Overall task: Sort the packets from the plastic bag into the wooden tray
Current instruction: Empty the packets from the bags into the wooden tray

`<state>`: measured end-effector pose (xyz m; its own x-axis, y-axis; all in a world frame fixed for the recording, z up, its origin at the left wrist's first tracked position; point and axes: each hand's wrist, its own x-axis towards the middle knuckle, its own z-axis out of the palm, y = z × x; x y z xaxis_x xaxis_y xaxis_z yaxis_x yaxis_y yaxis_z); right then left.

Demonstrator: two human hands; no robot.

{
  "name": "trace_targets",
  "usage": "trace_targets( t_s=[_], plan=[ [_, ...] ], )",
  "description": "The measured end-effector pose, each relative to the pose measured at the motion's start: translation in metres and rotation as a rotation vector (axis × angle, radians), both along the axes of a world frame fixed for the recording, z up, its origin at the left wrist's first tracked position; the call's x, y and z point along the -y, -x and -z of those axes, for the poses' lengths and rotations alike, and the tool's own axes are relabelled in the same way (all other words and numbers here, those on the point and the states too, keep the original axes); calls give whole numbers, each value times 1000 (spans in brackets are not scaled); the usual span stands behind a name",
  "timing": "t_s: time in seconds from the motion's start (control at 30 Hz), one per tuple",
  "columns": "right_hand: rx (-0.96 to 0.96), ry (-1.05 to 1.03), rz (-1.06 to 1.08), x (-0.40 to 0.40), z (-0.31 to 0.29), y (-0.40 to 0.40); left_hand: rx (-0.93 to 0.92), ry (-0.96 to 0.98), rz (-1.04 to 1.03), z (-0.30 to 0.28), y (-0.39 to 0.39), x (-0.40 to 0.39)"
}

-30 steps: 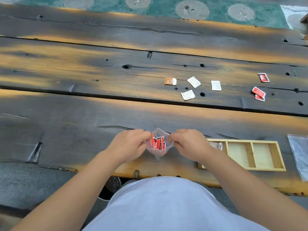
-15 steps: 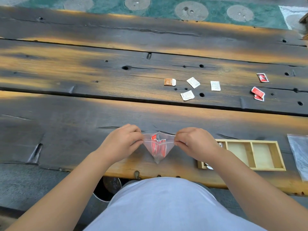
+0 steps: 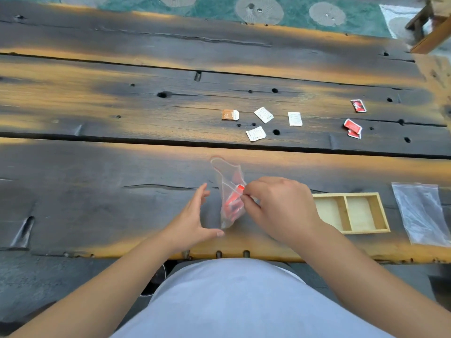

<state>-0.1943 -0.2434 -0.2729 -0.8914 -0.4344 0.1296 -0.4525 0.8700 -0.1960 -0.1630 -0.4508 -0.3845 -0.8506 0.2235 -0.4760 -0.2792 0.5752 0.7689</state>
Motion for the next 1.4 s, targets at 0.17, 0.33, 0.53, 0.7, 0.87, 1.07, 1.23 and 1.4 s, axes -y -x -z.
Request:
trace_targets(
  t_s=[0.17,0.33,0.53,0.7,0.87,1.07,1.23,1.4],
  plan=[
    [-130,135,51,-10,-21,-13,-13,-367,-134,-7,23,-49],
    [-230,353,96,-31,-26,-22,-23,-560,-150,-25,38,-84],
    [216,749,536,-105,0,-24,43,-502,-50,-31,36,-130],
    [743,820,523,-172,39,-38,250,-553,29,-36,33,-185],
    [922,1038,637,-220,66,-60,477,-566,50,-27,21,-246],
    [1063,1058,841,-277,87,-61,639,-597,-270,-13,-3,-314],
    [1212,956,778,-304,92,-56,512,-597,-428,-9,-20,-347],
    [1314,865,745,-317,99,-45,420,-580,-517,-7,-28,-363]
  ],
)
